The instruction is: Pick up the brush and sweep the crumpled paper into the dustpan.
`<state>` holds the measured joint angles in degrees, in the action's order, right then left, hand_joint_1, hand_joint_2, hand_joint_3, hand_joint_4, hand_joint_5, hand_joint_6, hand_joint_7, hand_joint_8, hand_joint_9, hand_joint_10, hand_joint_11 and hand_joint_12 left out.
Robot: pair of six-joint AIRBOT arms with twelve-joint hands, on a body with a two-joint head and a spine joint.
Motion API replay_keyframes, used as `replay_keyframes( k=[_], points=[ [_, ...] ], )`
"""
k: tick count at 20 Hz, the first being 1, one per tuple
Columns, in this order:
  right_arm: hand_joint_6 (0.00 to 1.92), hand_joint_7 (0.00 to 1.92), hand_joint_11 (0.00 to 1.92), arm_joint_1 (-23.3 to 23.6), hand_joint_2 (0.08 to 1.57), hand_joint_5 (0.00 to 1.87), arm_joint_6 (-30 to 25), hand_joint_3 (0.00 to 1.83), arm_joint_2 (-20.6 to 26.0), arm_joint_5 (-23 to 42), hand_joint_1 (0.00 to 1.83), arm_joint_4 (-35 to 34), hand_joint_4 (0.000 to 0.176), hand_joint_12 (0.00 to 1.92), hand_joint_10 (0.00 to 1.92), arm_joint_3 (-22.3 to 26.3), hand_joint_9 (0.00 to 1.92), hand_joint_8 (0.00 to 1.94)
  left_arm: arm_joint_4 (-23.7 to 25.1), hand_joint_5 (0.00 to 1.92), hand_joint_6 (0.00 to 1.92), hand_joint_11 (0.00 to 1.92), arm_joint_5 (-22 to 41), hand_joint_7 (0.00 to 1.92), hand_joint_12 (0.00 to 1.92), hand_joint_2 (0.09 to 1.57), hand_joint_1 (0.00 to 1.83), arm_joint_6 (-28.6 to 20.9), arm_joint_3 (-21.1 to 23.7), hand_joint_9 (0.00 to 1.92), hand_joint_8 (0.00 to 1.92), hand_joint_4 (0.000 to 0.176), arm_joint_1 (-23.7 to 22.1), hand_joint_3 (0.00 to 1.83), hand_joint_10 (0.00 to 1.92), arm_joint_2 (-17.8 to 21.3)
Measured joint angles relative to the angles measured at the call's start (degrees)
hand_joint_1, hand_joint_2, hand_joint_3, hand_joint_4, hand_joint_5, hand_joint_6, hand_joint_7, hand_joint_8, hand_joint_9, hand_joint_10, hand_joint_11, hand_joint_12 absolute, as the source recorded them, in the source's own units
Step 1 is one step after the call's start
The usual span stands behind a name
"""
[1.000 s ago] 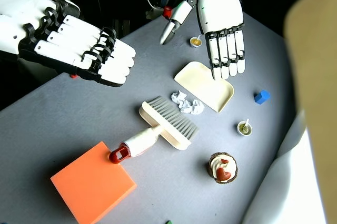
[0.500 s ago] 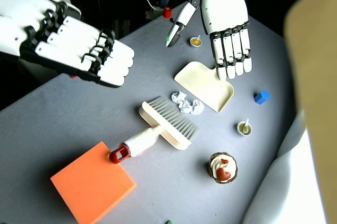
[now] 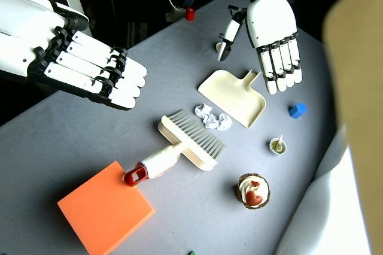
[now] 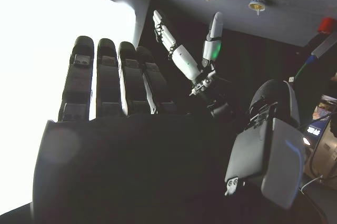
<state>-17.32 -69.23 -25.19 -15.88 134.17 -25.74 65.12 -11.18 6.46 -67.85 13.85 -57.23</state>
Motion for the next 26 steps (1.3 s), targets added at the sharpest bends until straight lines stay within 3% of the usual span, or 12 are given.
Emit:
replay_keyframes(
  k=[5,7,13,18,19,26],
  points=[
    [0.0,0.02,0.02,0.0,0.91,0.0,0.0,0.02,0.0,0.3,0.0,0.8,0.0,0.0,0.0,0.4,0.03,0.0,0.0,0.02,0.01,0.06,0.4,0.05,0.02,0.83,0.69,-0.9,-2.2,0.04,0.01,0.0,2.4,0.01,0.01,-1.7],
    [0.0,0.03,0.02,0.0,0.92,0.0,0.0,0.02,0.0,0.3,0.0,0.9,0.0,0.0,0.0,0.4,0.04,0.0,-0.1,0.08,0.01,0.07,0.5,0.08,0.02,0.89,0.75,-1.6,-3.1,0.06,0.0,0.0,3.3,0.01,0.0,-2.0],
    [0.0,0.01,0.02,0.0,0.94,0.0,0.0,0.02,0.0,0.2,0.0,1.0,0.0,0.0,0.0,0.5,0.01,0.0,0.1,0.22,0.02,0.11,0.3,0.13,0.03,0.9,0.77,-2.3,-6.5,0.11,0.01,0.0,4.5,0.0,0.01,-3.3],
    [0.0,0.02,0.06,0.0,0.95,0.0,0.0,0.01,0.0,0.2,0.0,1.0,0.0,0.02,0.0,0.6,0.03,0.0,0.2,0.27,0.01,0.09,0.2,0.18,0.02,0.92,0.77,-2.4,-8.2,0.13,0.01,0.025,5.1,0.0,0.01,-3.7],
    [0.0,0.02,0.07,0.0,0.95,0.0,0.0,0.01,0.0,0.2,0.0,1.0,0.0,0.02,0.01,0.6,0.03,0.0,0.2,0.27,0.01,0.09,0.3,0.15,0.02,0.92,0.77,-2.6,-8.6,0.13,0.0,0.042,5.3,0.0,0.0,-3.8],
    [0.0,0.04,0.08,0.0,0.98,0.01,0.0,0.02,0.0,0.3,0.0,1.0,0.0,0.02,0.01,0.7,0.05,0.01,0.4,0.27,0.01,0.08,0.2,0.15,0.01,0.94,0.79,-3.2,-9.7,0.11,0.01,0.054,6.4,0.01,0.01,-5.3]
  ],
)
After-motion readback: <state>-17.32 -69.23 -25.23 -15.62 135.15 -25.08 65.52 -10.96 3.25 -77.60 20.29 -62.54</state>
